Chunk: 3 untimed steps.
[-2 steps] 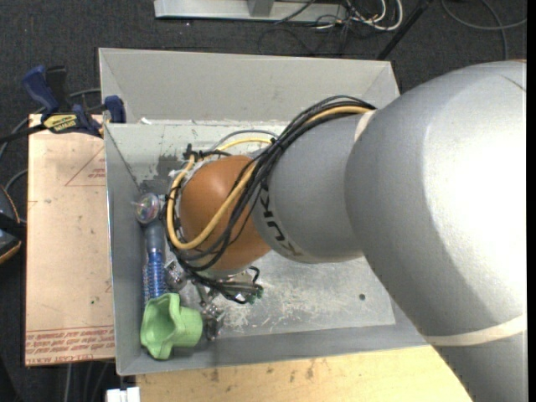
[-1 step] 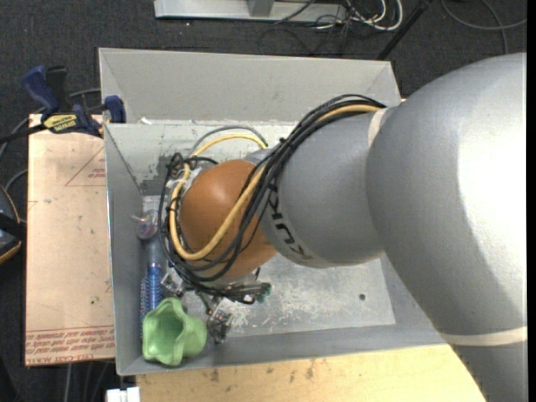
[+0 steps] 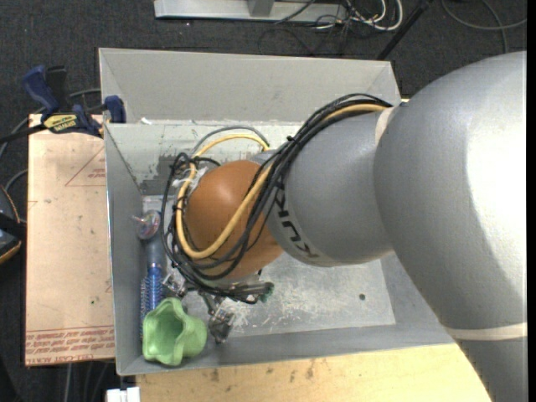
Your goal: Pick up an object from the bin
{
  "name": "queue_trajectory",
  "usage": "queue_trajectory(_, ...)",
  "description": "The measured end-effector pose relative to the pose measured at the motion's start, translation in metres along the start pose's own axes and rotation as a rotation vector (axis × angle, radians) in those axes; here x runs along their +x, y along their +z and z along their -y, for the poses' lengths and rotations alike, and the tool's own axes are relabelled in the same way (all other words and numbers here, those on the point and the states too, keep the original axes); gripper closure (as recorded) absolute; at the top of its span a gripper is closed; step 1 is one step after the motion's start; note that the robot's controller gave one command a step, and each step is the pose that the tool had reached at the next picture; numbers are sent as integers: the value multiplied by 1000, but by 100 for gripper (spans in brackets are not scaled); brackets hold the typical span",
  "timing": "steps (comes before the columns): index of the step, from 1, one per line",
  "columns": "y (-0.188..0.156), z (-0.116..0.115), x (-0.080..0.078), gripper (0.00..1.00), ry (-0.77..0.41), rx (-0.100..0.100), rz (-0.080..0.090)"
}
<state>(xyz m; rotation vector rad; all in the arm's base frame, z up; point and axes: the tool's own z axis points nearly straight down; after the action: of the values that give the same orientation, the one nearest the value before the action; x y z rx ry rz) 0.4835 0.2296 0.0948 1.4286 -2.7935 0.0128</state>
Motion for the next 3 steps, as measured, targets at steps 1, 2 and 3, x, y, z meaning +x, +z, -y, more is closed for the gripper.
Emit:
queue_trajectory(1,1,-3,-4,0,-69,7,-13)
queue_trajectory(2,7,2,-8,0,-338,14,-18)
queue_trajectory(3,7,-10,-17,100,-349,6,13)
